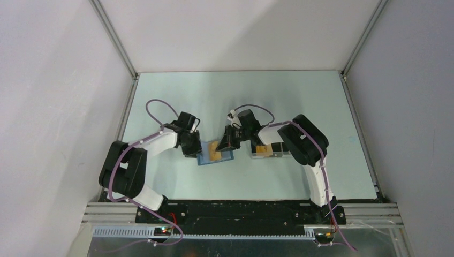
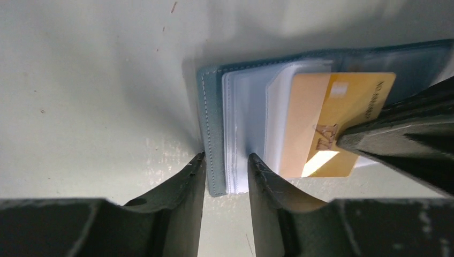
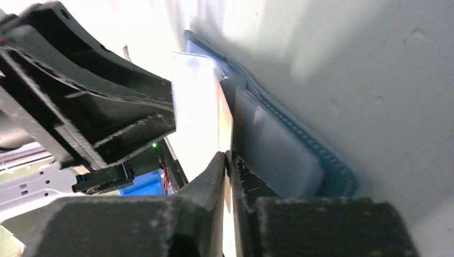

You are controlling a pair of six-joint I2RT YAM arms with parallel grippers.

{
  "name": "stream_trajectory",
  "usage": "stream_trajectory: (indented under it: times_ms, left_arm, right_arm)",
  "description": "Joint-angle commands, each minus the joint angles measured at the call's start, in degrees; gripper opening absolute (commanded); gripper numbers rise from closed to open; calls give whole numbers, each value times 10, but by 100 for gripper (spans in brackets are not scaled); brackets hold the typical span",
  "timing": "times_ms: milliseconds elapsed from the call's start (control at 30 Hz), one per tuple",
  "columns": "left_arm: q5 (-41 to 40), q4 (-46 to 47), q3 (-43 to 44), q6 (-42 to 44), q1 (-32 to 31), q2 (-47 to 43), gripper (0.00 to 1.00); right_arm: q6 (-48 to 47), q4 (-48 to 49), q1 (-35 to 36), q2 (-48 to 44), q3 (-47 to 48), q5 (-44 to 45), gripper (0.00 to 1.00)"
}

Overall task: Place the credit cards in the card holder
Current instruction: Insert the credit card into the card holder.

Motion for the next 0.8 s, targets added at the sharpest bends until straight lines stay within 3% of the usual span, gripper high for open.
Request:
stream_trajectory:
  times_ms: [0, 200, 500, 767]
  left_arm:
    - [51, 17, -3, -13, 36, -38, 41]
    - [70, 26, -12, -3, 68, -38, 41]
    - [52, 39, -19, 2, 68, 6, 36]
    - [44, 44, -13, 4, 64, 33, 21]
  right_arm:
    - [-43, -75, 17, -31, 10, 31, 19]
    - [-86, -159, 21, -49, 37, 65, 40]
    - [-129, -289, 38, -44, 92, 123, 50]
    - [-174, -365, 56, -29, 145, 160, 61]
